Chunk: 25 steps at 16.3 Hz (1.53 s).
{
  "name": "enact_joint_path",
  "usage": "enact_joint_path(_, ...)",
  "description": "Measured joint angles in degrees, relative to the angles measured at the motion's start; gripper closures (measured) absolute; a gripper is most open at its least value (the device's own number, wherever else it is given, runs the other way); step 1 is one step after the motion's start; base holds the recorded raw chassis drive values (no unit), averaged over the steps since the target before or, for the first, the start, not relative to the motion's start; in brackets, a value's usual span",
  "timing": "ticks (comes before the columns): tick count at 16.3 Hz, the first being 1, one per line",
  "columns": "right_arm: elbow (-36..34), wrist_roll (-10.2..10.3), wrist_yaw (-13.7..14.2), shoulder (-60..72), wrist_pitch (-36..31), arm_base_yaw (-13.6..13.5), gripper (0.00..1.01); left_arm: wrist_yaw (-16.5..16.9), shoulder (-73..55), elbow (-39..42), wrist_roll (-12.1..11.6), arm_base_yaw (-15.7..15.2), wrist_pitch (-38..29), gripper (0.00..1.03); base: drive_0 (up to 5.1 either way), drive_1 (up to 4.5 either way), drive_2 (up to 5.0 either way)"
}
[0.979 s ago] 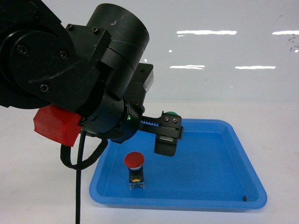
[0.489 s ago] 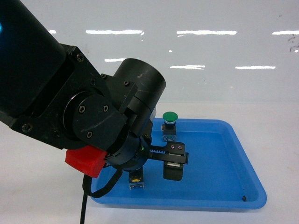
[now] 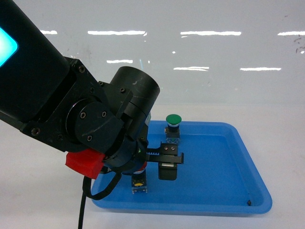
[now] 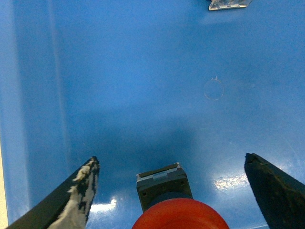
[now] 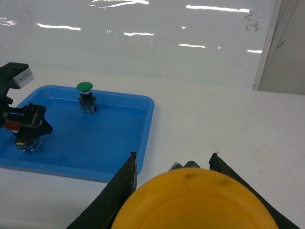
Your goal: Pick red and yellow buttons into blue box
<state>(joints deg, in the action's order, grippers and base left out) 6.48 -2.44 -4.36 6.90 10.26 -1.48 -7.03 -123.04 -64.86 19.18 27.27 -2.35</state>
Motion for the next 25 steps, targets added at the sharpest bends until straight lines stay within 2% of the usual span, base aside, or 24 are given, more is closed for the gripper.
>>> enact_joint_path(5, 0.00, 0.00, 0.00, 0.00, 0.00, 0.00, 0.61, 0.24, -0.37, 0.74, 0.42, -0.11, -0.52, 0.59, 0.0, 0.00, 0.0)
enact_joint_path(6, 0.00, 0.00, 0.00, 0.00, 0.00, 0.00, 0.61, 0.17, -0.37, 1.36, 0.61, -0.09, -0.50, 0.71, 0.0, 0.00, 0.0)
enact_joint_path(10, 0.00, 0.00, 0.00, 0.00, 0.00, 0.00, 0.61, 0.00, -0.20, 2.49, 0.94, -0.04, -2.03, 0.73, 0.0, 0.00, 0.0)
enact_joint_path(12, 0.00, 0.00, 0.00, 0.00, 0.00, 0.00, 0.61, -1.66, 1.16, 3.58, -0.61, -0.37, -2.84, 0.73, 0.0, 0.00, 0.0)
enact_joint_path(13, 0.00, 0.00, 0.00, -0.02, 0.00, 0.00, 0.61, -3.17, 2.82, 4.59, -2.49, -1.46, -4.83, 0.73, 0.0, 0.00, 0.0)
enact_joint_path(14, 0.00, 0.00, 0.02, 0.00, 0.00, 0.00, 0.61, -6.01, 7.91, 6.69, -5.84, -4.20, -9.84, 0.73, 0.0, 0.00, 0.0)
enact_joint_path(16, 0.00, 0.00, 0.00, 0.00, 0.00, 0.00, 0.61, -9.64, 15.85, 10.01, -10.34, -7.87, -19.74, 0.73, 0.0, 0.00, 0.0)
enact_joint_path(17, 0.00, 0.00, 0.00, 0.00, 0.00, 0.00, 0.61, -12.35, 21.86, 14.25, -14.51, -10.54, -29.90, 0.73, 0.0, 0.00, 0.0)
enact_joint_path(18, 0.00, 0.00, 0.00, 0.00, 0.00, 0.00, 0.61, -12.41, 25.99, 18.08, -16.87, -12.63, -36.22, 0.73, 0.0, 0.00, 0.0)
enact_joint_path(19, 0.00, 0.00, 0.00, 0.00, 0.00, 0.00, 0.61, -11.21, 30.29, 22.21, -18.25, -14.80, -41.24, 0.73, 0.0, 0.00, 0.0)
enact_joint_path(20, 0.00, 0.00, 0.00, 0.00, 0.00, 0.00, 0.61, -9.25, 35.95, 26.80, -18.43, -17.27, -43.74, 0.73, 0.0, 0.00, 0.0)
enact_joint_path(21, 0.00, 0.00, 0.00, 0.00, 0.02, 0.00, 0.61, -7.39, 41.38, 30.32, -19.26, -19.02, -43.45, 0.73, 0.0, 0.00, 0.0)
enact_joint_path(23, 0.00, 0.00, 0.00, 0.00, 0.00, 0.00, 0.61, -3.19, 55.91, 37.57, -20.55, -22.27, -37.46, 0.73, 0.0, 0.00, 0.0)
enact_joint_path(25, 0.00, 0.00, 0.00, 0.00, 0.00, 0.00, 0.61, -0.68, 66.18, 40.72, -21.16, -21.79, -30.18, 0.73, 0.0, 0.00, 0.0)
